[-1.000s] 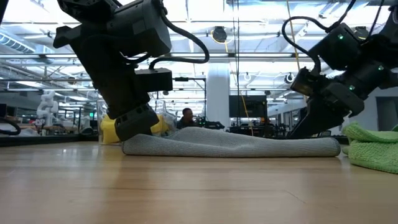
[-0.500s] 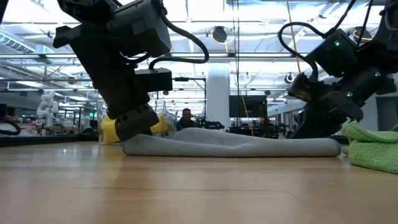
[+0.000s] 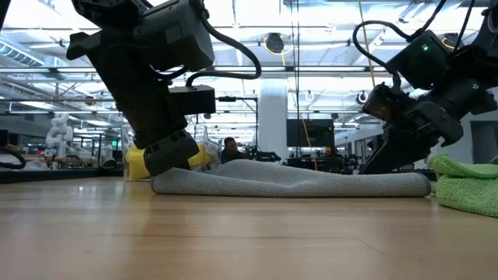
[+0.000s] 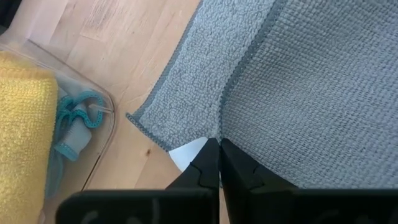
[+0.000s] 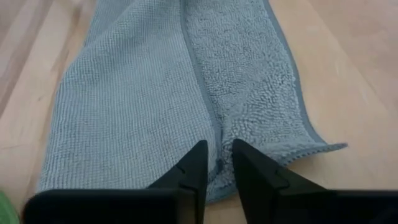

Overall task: Fold microfiber towels
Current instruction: Fold the gray towel on the table

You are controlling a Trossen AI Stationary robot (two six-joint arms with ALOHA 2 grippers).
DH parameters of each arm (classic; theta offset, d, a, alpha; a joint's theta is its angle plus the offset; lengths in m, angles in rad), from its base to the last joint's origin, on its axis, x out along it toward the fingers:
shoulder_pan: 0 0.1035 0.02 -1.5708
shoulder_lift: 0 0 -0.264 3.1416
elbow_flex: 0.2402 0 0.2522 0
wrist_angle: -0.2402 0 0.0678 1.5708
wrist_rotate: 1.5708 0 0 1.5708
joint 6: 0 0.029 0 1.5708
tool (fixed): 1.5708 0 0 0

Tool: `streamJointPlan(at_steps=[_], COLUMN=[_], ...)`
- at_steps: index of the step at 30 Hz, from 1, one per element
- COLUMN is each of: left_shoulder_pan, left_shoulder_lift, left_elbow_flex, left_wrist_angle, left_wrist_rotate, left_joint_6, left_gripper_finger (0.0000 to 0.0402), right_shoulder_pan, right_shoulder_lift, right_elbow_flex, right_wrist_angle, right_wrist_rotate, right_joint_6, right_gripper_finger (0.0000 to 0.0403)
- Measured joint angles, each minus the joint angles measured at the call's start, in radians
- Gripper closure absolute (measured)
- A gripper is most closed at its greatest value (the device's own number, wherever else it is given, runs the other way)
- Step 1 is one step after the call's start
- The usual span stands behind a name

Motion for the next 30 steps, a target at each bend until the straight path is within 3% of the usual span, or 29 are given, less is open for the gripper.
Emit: streamJointPlan(at_steps=[7, 30], left_shoulder_pan=[0.0, 0.0], left_shoulder_lift=[0.0, -0.001], left_elbow_flex=[0.0, 0.0], left_wrist_angle=[0.001, 0.006], left_wrist_rotate=[0.0, 0.0], left_joint_6=[0.0, 0.004], left_gripper_finger=[0.0398, 0.0398], right_shoulder_pan=[0.0, 0.0], right_shoulder_lift=[0.0, -0.165], right_elbow_flex=[0.0, 0.0], right_wrist_angle=[-0.011, -0.082], right_wrist_rotate=[-0.003, 0.001], right_joint_6=[0.0, -0.032], right_gripper_finger=[0.0397, 0.0399])
